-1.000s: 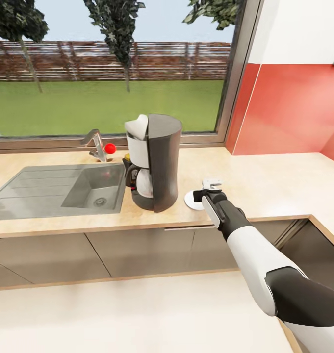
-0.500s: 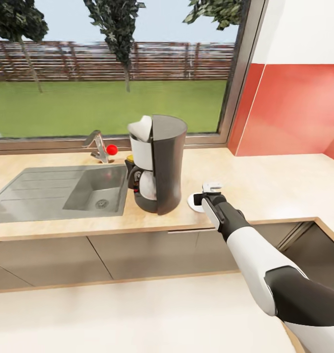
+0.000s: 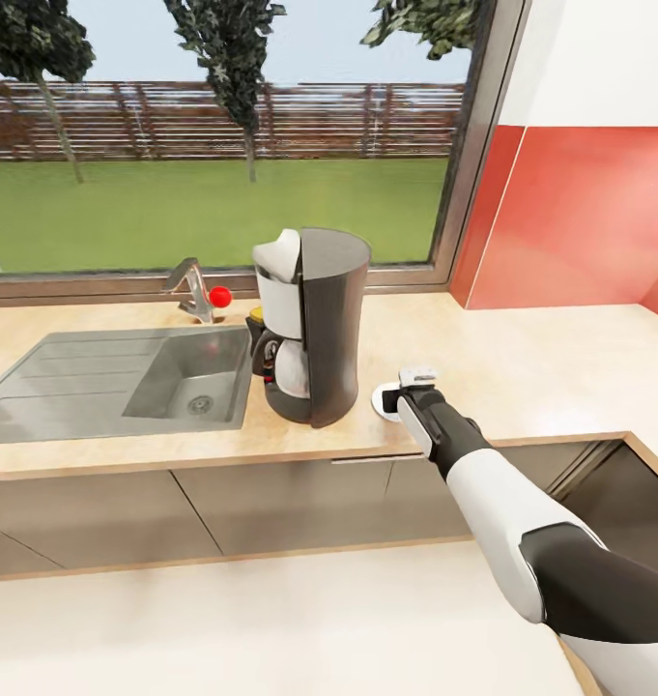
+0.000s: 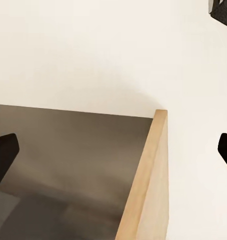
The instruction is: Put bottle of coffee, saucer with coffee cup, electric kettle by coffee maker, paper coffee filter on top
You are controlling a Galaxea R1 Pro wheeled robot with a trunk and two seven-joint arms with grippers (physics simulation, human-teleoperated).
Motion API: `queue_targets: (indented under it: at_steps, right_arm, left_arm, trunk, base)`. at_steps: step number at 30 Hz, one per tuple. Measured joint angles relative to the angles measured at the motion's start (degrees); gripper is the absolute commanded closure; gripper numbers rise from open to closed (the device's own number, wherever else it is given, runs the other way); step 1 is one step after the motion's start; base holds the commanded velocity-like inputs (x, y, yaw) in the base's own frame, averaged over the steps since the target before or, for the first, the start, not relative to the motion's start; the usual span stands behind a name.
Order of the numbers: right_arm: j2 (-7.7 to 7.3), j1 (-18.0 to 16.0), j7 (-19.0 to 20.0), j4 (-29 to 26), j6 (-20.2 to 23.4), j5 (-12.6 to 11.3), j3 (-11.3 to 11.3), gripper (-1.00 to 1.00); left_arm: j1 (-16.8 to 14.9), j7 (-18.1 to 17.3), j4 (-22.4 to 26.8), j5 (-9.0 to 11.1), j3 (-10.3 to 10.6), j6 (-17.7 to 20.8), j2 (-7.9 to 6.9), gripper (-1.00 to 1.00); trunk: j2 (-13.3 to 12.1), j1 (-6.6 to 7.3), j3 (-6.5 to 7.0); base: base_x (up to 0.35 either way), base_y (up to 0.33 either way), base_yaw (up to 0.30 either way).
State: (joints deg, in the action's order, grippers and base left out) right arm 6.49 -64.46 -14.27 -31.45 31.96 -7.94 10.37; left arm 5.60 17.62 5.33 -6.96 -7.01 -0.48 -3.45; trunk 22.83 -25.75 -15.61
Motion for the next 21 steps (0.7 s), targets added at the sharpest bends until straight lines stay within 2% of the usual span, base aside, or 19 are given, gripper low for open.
queue_targets:
  at_steps: [11, 21]
  right_arm:
    - [-0.02, 0.0, 0.0, -0.1, 0.0, 0.0, 0.0, 1.0]
    - [0.05, 0.0, 0.0, 0.0, 0.0, 0.0, 0.0, 1.0]
  left_arm:
    - [0.0, 0.0, -0.1, -0.1, 0.0, 0.0, 0.0, -1.0]
    - [0.0, 0.0, -0.1, -0.1, 0.0, 0.0, 0.0, -1.0]
  trunk:
    - [0.0, 0.0, 0.0]
    - [0.0, 0.0, 0.0]
  base:
    - [0.086, 0.019, 0.0]
    - [0.009, 0.002, 0.0]
